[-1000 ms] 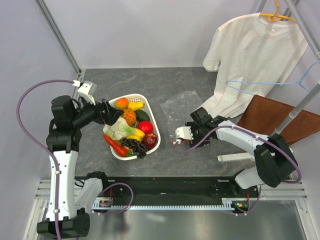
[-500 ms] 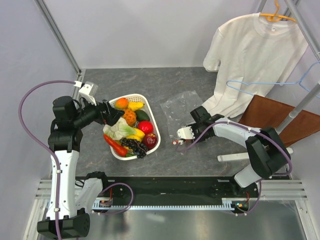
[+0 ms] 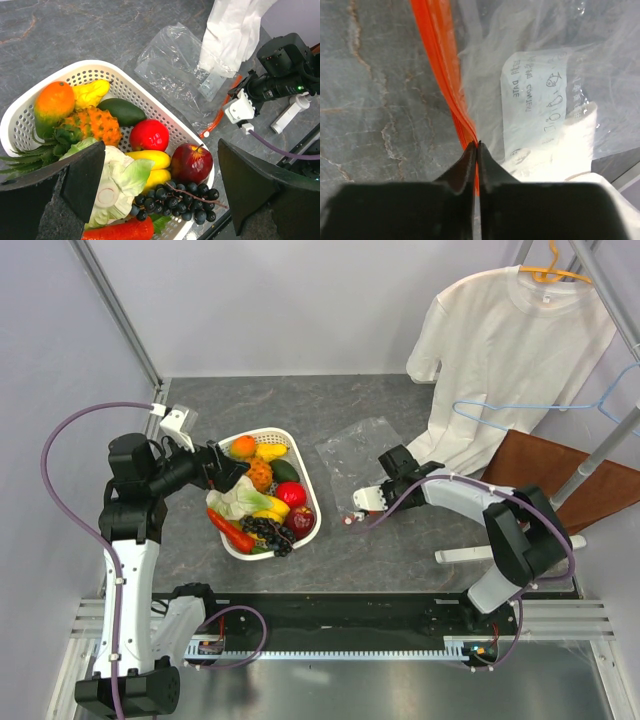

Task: Place the food in the zip-top bag and seal the zipper
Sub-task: Pick up the zipper food storage bag at the center of the board.

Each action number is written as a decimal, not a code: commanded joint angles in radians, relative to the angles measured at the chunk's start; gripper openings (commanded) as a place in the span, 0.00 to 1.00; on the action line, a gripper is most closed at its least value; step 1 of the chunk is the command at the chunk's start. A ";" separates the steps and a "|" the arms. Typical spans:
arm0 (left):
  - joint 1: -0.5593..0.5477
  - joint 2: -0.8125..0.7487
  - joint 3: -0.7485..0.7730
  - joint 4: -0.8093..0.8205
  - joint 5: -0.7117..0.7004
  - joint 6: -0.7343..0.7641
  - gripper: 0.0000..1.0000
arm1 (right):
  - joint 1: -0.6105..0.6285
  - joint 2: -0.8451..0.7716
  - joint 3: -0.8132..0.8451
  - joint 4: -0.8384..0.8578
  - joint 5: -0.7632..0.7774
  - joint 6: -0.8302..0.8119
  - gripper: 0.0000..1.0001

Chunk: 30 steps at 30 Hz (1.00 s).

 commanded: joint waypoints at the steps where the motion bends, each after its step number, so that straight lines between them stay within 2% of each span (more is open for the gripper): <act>1: -0.001 -0.012 0.001 0.040 0.025 -0.017 1.00 | -0.013 0.013 0.084 -0.014 -0.008 0.072 0.00; 3: -0.001 -0.011 0.001 0.040 0.021 -0.022 1.00 | -0.015 0.005 0.130 -0.022 -0.017 0.124 0.00; 5: -0.001 0.003 0.004 0.048 -0.002 -0.078 1.00 | -0.020 0.010 0.185 -0.064 -0.051 0.250 0.00; 7: -0.001 0.017 0.013 0.062 0.001 -0.166 1.00 | -0.032 0.017 0.298 -0.118 -0.083 0.439 0.00; 12: -0.004 0.067 0.030 0.131 0.015 -0.315 1.00 | -0.041 0.051 0.544 -0.236 -0.267 0.776 0.00; 18: -0.068 0.142 0.059 0.181 -0.065 -0.373 0.93 | -0.043 0.057 0.656 -0.229 -0.391 1.135 0.00; 25: -0.348 0.319 0.101 0.235 -0.162 -0.396 0.87 | -0.041 0.002 0.647 -0.134 -0.497 1.431 0.00; 28: -0.448 0.395 0.136 0.273 -0.195 -0.402 0.86 | -0.041 -0.027 0.615 -0.094 -0.539 1.522 0.00; 30: -0.476 0.429 0.162 0.286 -0.199 -0.422 0.86 | -0.041 -0.044 0.593 -0.076 -0.551 1.552 0.00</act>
